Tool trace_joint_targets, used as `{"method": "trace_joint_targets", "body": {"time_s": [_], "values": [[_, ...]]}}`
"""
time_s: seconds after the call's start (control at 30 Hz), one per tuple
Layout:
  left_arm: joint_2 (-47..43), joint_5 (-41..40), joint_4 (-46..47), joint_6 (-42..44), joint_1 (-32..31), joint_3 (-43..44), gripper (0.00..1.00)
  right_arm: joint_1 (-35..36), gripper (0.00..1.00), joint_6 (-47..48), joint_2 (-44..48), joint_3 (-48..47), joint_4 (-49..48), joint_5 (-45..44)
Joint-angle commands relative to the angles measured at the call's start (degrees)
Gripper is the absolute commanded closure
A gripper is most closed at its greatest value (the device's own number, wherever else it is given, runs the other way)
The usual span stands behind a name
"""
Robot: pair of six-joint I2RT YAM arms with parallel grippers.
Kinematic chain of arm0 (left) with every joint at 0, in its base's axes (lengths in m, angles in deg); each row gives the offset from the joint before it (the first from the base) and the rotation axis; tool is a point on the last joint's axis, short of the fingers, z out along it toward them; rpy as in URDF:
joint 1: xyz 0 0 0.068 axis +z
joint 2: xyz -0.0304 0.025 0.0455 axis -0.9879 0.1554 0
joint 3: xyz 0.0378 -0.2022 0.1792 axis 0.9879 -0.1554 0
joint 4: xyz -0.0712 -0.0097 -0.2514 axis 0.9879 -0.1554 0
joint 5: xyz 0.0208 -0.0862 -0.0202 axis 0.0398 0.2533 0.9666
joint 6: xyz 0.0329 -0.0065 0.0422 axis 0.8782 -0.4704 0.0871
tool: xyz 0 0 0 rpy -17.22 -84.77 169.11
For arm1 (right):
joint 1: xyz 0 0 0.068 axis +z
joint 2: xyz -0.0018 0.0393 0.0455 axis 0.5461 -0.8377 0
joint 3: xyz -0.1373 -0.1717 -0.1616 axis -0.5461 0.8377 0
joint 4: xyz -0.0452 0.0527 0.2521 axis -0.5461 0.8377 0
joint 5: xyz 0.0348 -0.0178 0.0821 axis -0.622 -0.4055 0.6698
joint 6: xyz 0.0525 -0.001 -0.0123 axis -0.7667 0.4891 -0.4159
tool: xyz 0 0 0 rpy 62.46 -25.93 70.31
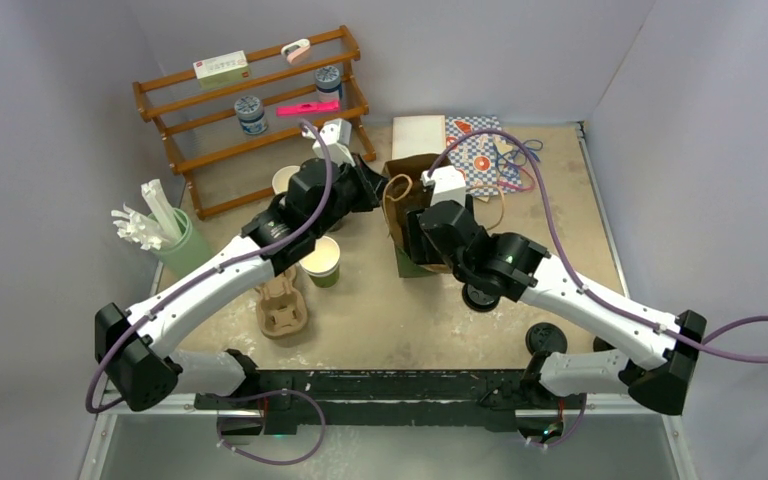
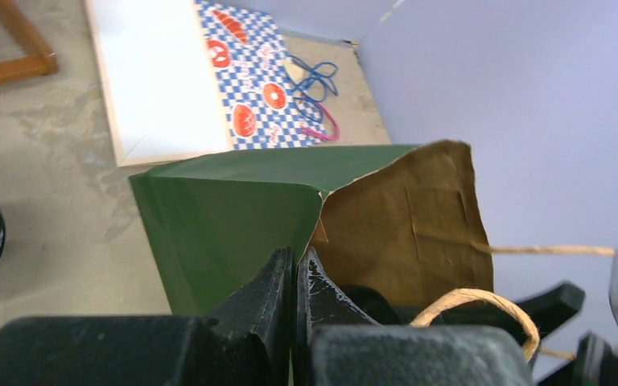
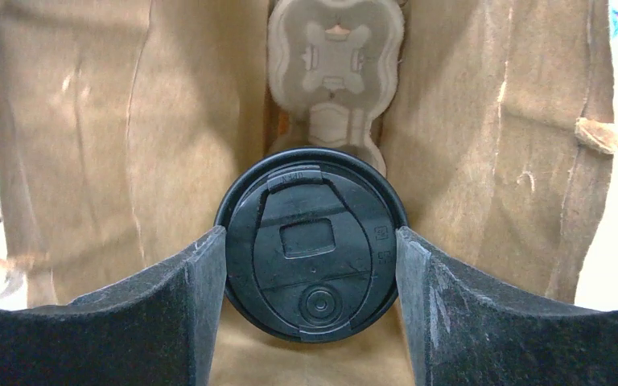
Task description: Pack the takeout coffee
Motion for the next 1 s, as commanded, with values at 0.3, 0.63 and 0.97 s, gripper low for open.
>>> {"method": "trace_joint_targets", "body": {"time_s": [0.3, 0.63, 0.97], "values": [[-4.3, 16.89, 12.92, 5.79, 0.17, -7.23, 1.0, -0.16, 0.85, 4.05, 2.06, 11.88, -25.47, -6.89], [-5.82, 20.22, 11.84, 5.66, 0.17, -9.45, 1.0, -1.98, 0.9, 1.59, 1.48, 11.88, -20.59, -3.37], [-6.45, 21.26, 12.69, 6.64, 0.17, -9.62, 1.0, -1.91, 0.89, -1.26, 4.78, 10.66, -11.46, 5.02]]}}
